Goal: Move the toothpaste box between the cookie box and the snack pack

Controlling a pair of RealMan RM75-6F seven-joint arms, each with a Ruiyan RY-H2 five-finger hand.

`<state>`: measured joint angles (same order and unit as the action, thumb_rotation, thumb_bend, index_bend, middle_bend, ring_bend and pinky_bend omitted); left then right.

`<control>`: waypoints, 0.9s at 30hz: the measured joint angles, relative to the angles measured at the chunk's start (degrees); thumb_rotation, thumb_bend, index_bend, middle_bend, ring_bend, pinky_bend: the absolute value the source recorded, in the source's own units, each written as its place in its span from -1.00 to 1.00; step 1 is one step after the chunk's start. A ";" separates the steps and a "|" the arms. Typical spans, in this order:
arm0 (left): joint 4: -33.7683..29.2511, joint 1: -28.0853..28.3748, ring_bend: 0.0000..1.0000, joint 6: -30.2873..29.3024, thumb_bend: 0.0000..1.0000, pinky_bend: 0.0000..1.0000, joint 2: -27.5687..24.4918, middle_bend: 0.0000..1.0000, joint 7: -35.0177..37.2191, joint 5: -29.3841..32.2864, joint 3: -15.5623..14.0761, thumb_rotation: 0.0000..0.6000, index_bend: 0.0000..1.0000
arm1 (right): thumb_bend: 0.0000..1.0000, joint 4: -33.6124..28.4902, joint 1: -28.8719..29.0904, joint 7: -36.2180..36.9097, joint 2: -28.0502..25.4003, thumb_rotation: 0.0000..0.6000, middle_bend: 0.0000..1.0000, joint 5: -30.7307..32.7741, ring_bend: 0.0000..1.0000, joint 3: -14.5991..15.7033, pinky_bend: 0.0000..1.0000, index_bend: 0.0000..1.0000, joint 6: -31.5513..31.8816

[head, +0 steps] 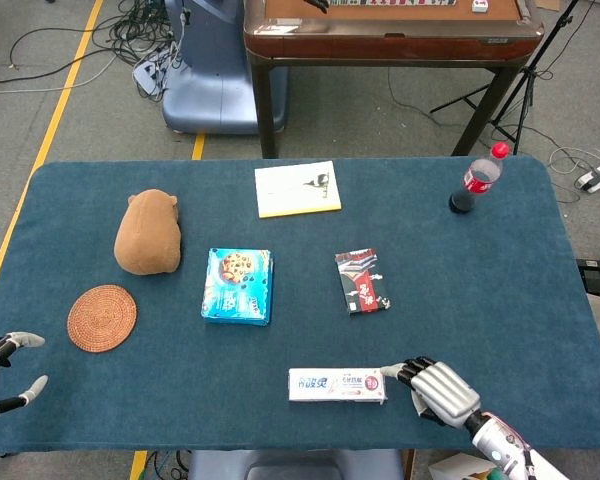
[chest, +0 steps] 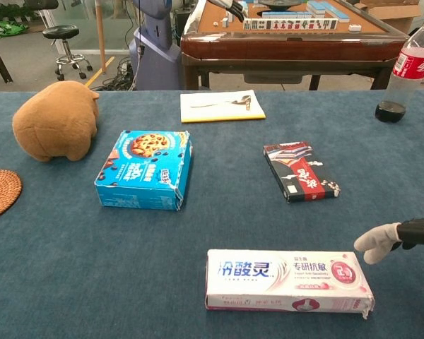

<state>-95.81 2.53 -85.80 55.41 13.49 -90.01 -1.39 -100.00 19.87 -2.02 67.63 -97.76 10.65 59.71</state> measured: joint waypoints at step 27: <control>0.20 -0.10 -0.35 0.03 -0.46 -0.09 -0.10 -0.32 0.32 0.77 0.32 1.00 -0.30 | 1.00 -3.14 2.47 -0.54 -0.36 1.00 -0.41 -6.95 -0.58 1.08 -0.50 -0.58 0.93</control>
<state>-95.61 2.43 -85.77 55.31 13.81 -89.25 -1.06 -103.14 22.34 -2.56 67.27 -104.71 11.73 60.64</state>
